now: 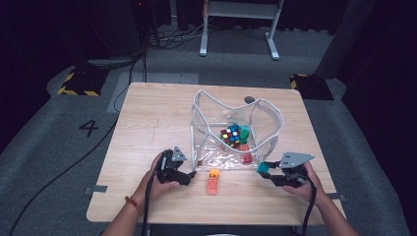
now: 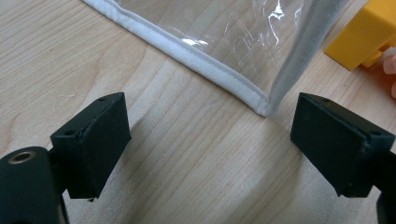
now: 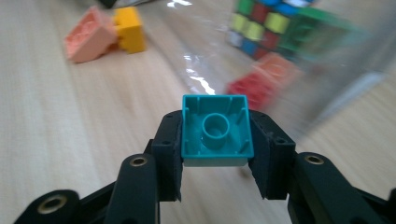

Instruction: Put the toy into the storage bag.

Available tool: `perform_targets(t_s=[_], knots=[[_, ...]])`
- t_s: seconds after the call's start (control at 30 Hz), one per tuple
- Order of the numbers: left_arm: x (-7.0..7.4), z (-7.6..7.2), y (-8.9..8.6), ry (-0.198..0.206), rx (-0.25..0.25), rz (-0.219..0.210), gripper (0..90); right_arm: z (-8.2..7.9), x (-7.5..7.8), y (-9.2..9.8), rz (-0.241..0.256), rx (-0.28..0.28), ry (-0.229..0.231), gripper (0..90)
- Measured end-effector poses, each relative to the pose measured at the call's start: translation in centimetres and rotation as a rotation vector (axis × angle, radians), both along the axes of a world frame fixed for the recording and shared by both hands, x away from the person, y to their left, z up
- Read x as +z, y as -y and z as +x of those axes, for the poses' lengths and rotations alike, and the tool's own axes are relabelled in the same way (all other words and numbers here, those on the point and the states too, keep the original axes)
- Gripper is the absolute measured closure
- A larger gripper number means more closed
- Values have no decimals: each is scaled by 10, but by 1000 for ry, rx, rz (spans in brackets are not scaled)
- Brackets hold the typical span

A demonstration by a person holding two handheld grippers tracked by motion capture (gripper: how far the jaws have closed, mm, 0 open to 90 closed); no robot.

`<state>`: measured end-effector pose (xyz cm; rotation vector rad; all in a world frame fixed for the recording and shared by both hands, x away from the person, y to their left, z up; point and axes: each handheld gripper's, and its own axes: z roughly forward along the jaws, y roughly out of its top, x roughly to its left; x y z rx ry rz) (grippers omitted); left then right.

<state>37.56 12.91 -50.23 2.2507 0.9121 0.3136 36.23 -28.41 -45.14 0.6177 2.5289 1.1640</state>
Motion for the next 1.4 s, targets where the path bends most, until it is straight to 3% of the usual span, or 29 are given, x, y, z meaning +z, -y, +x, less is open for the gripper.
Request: perform_targets(t_s=[0.13,0.27,0.57,0.63,0.73,1.03,1.23,1.4], knots=[[0,0,0,0,0,0,120,10,6,26,21,-69,16,593],[0,0,0,0,0,0,120,24,14,46,43,-141,4,593],[0,0,0,-1,0,0,120,49,50,65,45,-236,60,593],[0,0,0,0,0,0,120,56,58,68,58,-245,66,594],[0,0,0,0,0,0,120,66,68,70,34,-268,83,593],[0,0,0,0,0,0,120,87,109,76,120,-286,96,594],[0,0,0,-1,-1,-2,120,95,134,66,95,-284,141,594],[0,0,0,-2,-1,0,120,102,145,60,105,-275,156,594]])
